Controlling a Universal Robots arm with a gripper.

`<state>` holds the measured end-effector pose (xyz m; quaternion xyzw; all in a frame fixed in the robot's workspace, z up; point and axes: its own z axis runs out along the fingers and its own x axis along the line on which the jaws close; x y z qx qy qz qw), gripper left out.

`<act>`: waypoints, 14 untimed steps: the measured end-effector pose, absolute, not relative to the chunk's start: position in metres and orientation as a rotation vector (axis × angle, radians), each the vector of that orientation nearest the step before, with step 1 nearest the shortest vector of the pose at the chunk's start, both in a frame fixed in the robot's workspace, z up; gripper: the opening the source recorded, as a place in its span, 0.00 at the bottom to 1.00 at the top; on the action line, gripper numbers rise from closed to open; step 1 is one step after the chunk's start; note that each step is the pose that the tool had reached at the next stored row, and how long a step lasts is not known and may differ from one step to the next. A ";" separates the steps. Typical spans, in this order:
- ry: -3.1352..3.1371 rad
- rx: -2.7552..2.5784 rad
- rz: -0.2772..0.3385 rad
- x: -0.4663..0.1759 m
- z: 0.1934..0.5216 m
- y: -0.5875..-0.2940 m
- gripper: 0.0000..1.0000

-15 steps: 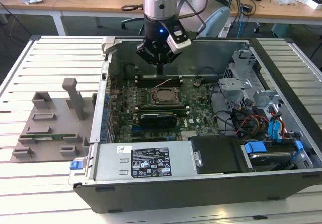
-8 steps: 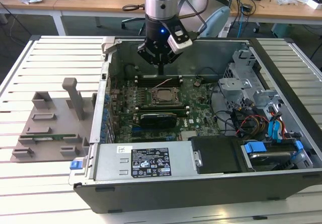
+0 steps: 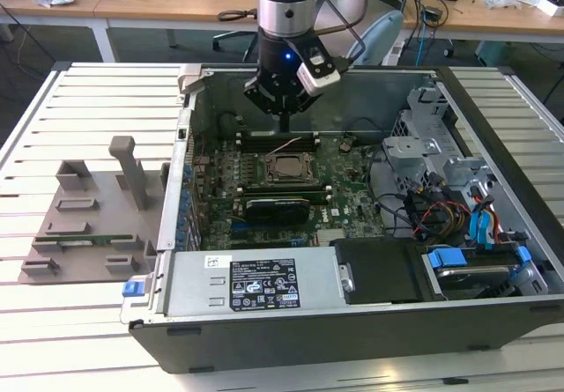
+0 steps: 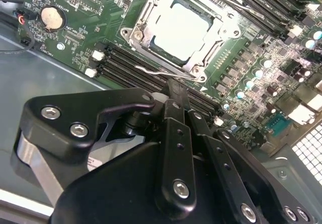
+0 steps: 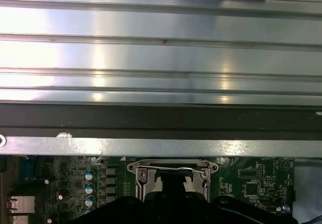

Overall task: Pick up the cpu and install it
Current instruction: 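Install the first cpu locking lever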

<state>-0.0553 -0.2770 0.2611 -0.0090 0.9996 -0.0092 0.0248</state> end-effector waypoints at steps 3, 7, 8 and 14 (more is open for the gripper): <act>3.092 -0.028 -0.028 -0.055 0.260 -0.277 0.11; 3.092 -0.028 -0.028 -0.054 0.257 -0.277 0.11; 3.092 -0.028 -0.028 -0.054 0.256 -0.277 0.11; 3.092 -0.028 -0.028 -0.054 0.254 -0.277 0.11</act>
